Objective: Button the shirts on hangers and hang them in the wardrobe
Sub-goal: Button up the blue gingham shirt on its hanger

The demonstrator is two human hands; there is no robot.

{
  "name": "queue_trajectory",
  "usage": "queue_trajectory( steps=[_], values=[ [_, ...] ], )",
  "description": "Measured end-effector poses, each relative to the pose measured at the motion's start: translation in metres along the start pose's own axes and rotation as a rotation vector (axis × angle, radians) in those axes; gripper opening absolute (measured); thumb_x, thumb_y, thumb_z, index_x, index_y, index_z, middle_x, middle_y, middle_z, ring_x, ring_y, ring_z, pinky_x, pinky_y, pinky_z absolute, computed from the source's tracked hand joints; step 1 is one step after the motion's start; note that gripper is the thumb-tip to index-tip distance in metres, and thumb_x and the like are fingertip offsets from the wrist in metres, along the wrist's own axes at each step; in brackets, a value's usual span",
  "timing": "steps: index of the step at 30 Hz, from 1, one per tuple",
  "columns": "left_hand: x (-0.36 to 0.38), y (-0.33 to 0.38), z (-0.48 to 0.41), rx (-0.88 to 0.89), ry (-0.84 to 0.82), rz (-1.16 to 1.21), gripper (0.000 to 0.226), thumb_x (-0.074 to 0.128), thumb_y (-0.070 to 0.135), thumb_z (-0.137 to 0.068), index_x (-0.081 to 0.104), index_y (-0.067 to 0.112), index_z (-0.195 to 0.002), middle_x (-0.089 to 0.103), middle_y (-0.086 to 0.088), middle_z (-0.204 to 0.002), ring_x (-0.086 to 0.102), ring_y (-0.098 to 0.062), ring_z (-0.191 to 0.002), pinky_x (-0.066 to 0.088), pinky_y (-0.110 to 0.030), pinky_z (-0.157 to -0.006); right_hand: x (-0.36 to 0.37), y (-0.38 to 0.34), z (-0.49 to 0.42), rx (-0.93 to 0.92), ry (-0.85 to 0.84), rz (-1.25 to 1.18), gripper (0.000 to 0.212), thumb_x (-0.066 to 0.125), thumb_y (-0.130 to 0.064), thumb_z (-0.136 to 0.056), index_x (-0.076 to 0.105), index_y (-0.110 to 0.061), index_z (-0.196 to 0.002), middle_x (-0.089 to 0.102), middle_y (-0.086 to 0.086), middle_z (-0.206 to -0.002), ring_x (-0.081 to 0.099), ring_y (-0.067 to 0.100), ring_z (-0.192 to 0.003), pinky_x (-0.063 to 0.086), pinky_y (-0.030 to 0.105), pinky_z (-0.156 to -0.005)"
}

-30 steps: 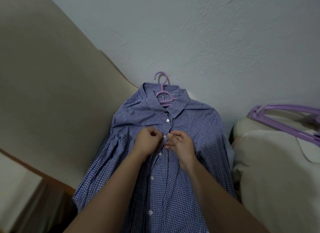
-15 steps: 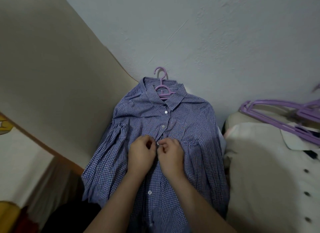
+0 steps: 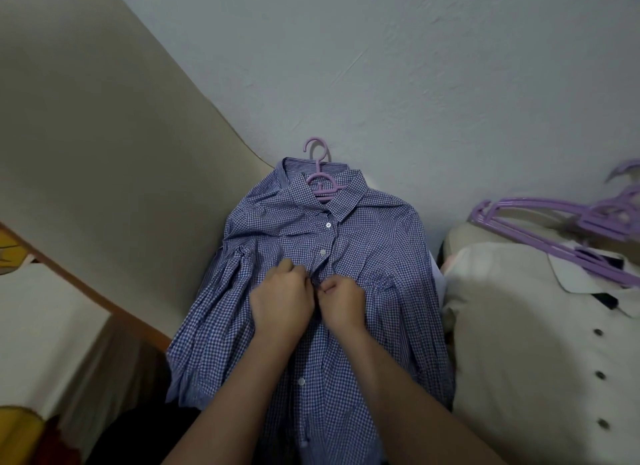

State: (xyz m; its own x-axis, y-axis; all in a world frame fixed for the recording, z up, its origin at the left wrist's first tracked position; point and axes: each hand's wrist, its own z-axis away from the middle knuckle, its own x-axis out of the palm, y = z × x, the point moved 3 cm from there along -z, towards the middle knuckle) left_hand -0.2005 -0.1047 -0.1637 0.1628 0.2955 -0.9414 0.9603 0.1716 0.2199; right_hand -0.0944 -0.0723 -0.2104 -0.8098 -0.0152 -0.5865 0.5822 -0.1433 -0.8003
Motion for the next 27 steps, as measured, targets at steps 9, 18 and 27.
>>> queue_trajectory(
  steps=[9,18,27],
  values=[
    [0.029,-0.016,0.006,-0.389,-0.023,0.675,0.013,0.072,0.03,-0.09,0.076,0.02,-0.084,0.071,0.005,-0.084,0.066,-0.013,-0.075,0.055,-0.033,-0.072,-0.003,0.012,0.006,0.169,-0.2,-0.506,0.009,0.067,-0.007,-0.089,0.074,-0.006,-0.083,0.068,0.001,-0.071,0.059,0.01,-0.063,0.049,0.023,-0.058],
    [0.042,-0.015,0.02,-0.491,0.064,0.84,0.005,0.076,0.021,-0.088,0.079,0.017,-0.087,0.072,0.01,-0.083,0.065,-0.005,-0.078,0.055,-0.028,-0.076,-0.01,0.014,0.003,0.216,-0.301,-0.603,0.005,0.071,-0.008,-0.088,0.073,-0.007,-0.084,0.069,0.001,-0.073,0.06,0.008,-0.064,0.048,0.016,-0.058],
    [0.05,-0.021,0.026,-0.433,0.026,0.947,0.007,0.079,0.021,-0.087,0.081,0.019,-0.093,0.076,0.009,-0.092,0.069,-0.002,-0.088,0.053,-0.02,-0.081,-0.008,0.016,0.002,0.201,-0.27,-0.588,0.013,0.069,-0.004,-0.088,0.071,-0.011,-0.077,0.067,0.004,-0.072,0.059,0.01,-0.064,0.05,0.021,-0.061]
  ],
)
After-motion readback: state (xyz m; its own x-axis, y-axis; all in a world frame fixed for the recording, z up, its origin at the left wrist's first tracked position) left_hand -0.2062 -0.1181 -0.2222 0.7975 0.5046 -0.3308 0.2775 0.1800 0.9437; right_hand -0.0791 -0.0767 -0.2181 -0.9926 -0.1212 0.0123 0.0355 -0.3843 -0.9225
